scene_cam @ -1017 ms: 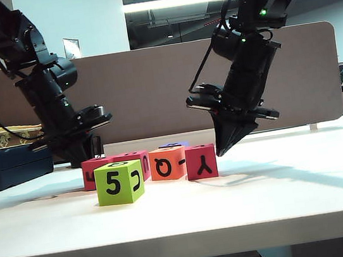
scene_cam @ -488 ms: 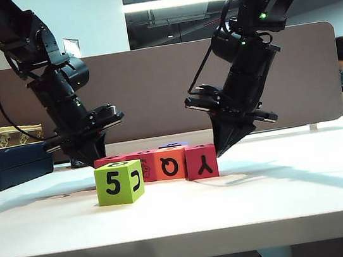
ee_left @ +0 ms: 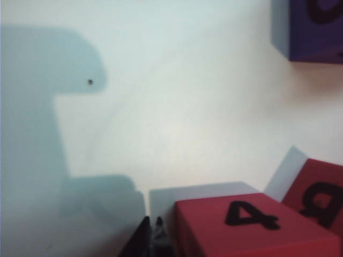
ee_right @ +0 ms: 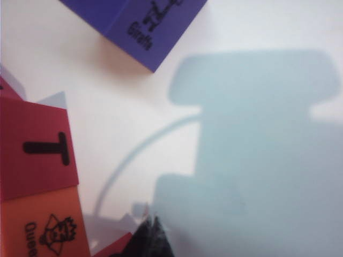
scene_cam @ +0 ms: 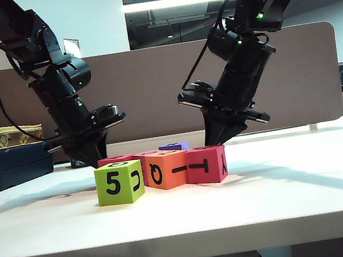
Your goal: Select the appropriate blocks from the scattered letter blocks on the table and arrange them in a row to spell out "2024".
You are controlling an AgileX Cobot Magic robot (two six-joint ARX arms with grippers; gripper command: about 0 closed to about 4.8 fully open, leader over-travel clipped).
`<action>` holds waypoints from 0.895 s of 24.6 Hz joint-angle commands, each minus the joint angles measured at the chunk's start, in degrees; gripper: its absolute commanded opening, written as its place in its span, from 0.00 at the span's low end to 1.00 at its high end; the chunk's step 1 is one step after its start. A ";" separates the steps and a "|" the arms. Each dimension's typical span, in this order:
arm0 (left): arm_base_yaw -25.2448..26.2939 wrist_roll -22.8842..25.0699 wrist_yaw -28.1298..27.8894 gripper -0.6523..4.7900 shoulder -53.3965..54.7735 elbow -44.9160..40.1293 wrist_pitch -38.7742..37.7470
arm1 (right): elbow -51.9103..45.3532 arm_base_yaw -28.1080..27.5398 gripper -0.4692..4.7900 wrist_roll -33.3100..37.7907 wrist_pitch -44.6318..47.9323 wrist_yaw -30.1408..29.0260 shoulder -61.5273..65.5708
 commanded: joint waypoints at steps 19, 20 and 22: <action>-1.33 5.33 8.85 0.11 -11.37 0.31 -9.44 | 0.28 0.33 0.09 -10.29 -18.88 6.95 -7.32; -2.29 5.75 8.70 0.11 -11.37 0.37 -9.49 | 0.28 0.33 0.09 -10.29 -20.37 6.95 -7.30; -3.13 5.70 8.66 0.11 -11.37 0.37 -9.51 | 0.13 0.37 0.09 -10.34 -22.32 6.93 -7.08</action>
